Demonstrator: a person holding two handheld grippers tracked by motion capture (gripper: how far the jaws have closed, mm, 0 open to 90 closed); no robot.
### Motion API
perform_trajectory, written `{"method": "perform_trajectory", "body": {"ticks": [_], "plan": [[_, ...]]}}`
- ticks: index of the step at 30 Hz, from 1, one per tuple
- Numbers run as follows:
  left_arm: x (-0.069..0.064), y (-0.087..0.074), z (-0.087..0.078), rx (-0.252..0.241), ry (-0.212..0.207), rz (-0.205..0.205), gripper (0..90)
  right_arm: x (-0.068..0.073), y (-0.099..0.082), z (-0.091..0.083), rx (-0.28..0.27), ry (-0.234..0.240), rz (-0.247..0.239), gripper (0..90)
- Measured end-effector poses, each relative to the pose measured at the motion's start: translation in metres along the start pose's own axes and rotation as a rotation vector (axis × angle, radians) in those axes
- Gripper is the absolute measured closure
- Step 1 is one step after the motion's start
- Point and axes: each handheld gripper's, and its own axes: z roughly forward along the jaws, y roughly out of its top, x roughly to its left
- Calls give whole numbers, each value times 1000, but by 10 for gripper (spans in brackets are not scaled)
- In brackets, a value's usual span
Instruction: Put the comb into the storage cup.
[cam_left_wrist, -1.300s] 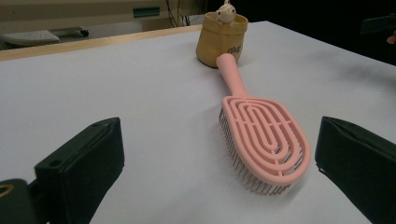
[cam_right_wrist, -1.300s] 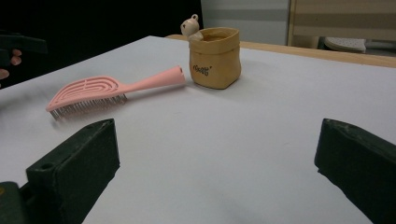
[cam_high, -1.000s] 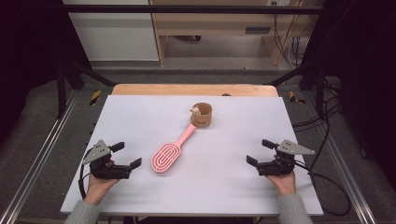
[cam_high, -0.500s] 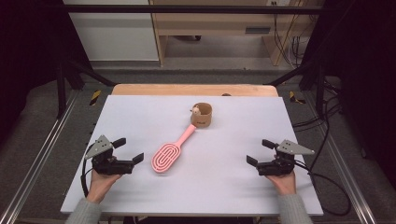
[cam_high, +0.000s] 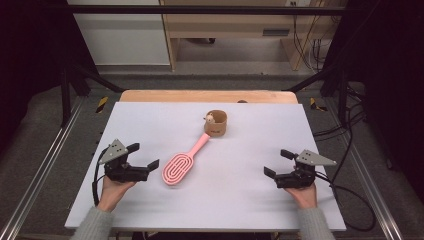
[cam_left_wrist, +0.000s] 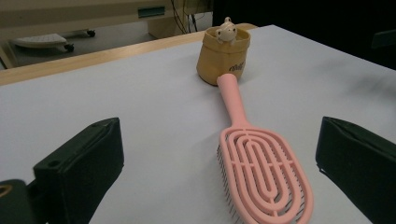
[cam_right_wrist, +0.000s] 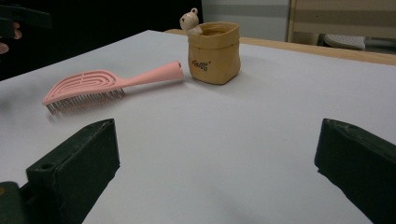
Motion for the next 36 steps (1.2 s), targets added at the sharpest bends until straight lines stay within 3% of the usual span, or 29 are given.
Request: {"method": "perform_trajectory", "body": {"ticks": [19,36], "plan": [[-9,18,23,14,2,24,27,0,0,1,2,0,0,4],[-11,25,44,46,42,21,157,0,0,1,4,1,-1,4]]}}
